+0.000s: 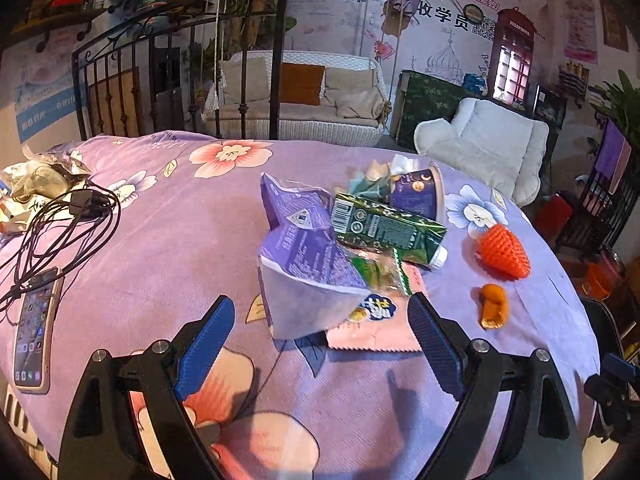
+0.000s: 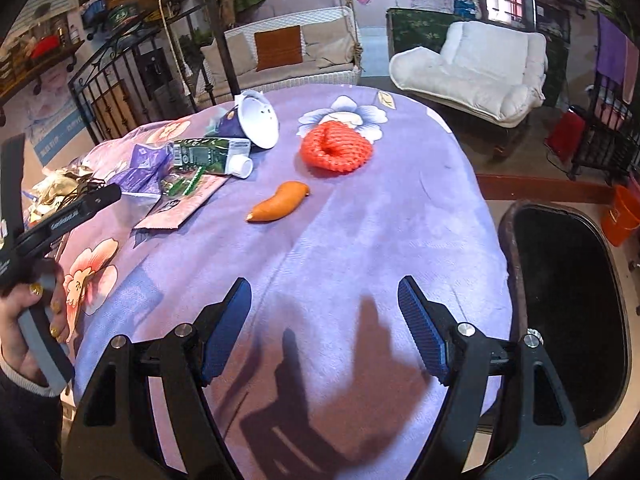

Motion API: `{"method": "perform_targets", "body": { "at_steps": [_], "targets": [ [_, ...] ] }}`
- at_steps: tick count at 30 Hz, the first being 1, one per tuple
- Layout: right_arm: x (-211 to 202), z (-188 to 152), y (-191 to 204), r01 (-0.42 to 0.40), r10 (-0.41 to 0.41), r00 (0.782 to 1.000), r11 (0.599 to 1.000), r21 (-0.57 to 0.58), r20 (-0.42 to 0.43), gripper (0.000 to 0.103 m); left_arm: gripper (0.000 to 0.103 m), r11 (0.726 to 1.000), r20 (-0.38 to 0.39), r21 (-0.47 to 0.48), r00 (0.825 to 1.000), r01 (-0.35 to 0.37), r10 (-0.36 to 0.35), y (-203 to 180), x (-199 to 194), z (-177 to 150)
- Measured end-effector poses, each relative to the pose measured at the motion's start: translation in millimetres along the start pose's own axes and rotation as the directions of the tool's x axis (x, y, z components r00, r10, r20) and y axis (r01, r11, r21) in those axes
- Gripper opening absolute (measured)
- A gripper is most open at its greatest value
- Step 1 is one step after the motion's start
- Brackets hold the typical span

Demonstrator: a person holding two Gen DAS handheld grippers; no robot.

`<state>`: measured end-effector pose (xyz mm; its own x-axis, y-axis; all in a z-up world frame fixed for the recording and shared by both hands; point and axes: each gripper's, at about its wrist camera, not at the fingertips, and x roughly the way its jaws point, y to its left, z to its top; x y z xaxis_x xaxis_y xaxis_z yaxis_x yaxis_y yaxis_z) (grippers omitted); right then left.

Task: Collect trash
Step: 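Grasp the orange sweet potato with the right tool while the left tool grasps the purple snack bag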

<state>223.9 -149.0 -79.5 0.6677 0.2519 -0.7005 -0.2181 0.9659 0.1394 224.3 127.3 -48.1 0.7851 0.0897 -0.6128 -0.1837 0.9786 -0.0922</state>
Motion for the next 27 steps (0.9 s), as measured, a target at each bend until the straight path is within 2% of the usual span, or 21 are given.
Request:
{"method": "perform_targets", "body": {
  "at_steps": [7,10,12,13,15,18,21,27],
  "targets": [
    [10.3,7.9,22.6,-0.002,0.001,1.000,0.999,-0.045,-0.017,0.076,0.085,0.999,-0.061,-0.034,0.998,0.029,-0.031,6.6,41.8,20.8],
    [15.8,11.5,25.7,0.002,-0.003,1.000,0.999,-0.048,-0.024,0.076,0.072,0.999,-0.095,-0.038,0.995,0.020,-0.024,8.6,57.4,23.6],
    [18.6,13.5,27.6,0.002,-0.003,1.000,0.999,-0.048,-0.026,0.076,0.055,0.998,-0.126,-0.060,0.992,0.014,-0.021,14.8,65.2,22.0],
    [20.2,14.7,28.8,0.001,-0.002,1.000,0.999,-0.048,-0.027,0.076,0.051,0.996,-0.131,-0.087,0.991,0.018,-0.029,19.3,67.2,20.9],
    [22.8,16.0,30.3,-0.002,0.000,1.000,0.999,-0.049,-0.031,0.076,0.045,0.987,-0.113,-0.154,0.991,0.049,-0.067,29.8,65.3,17.3],
    [30.2,20.0,34.7,-0.016,0.014,0.999,0.998,-0.053,-0.045,0.076,0.036,0.985,-0.095,-0.163,0.992,0.061,-0.077,35.7,59.6,13.9],
    [39.4,25.8,39.1,-0.037,0.034,0.998,0.998,-0.051,-0.058,0.076,0.033,0.981,-0.067,-0.179,0.994,0.069,-0.082,42.4,48.6,10.8],
    [62.7,46.7,43.4,-0.050,0.047,0.995,0.998,-0.033,-0.082,0.073,0.030,0.980,0.009,-0.191,0.999,0.048,-0.047,52.3,16.1,6.4]
  ]
}}
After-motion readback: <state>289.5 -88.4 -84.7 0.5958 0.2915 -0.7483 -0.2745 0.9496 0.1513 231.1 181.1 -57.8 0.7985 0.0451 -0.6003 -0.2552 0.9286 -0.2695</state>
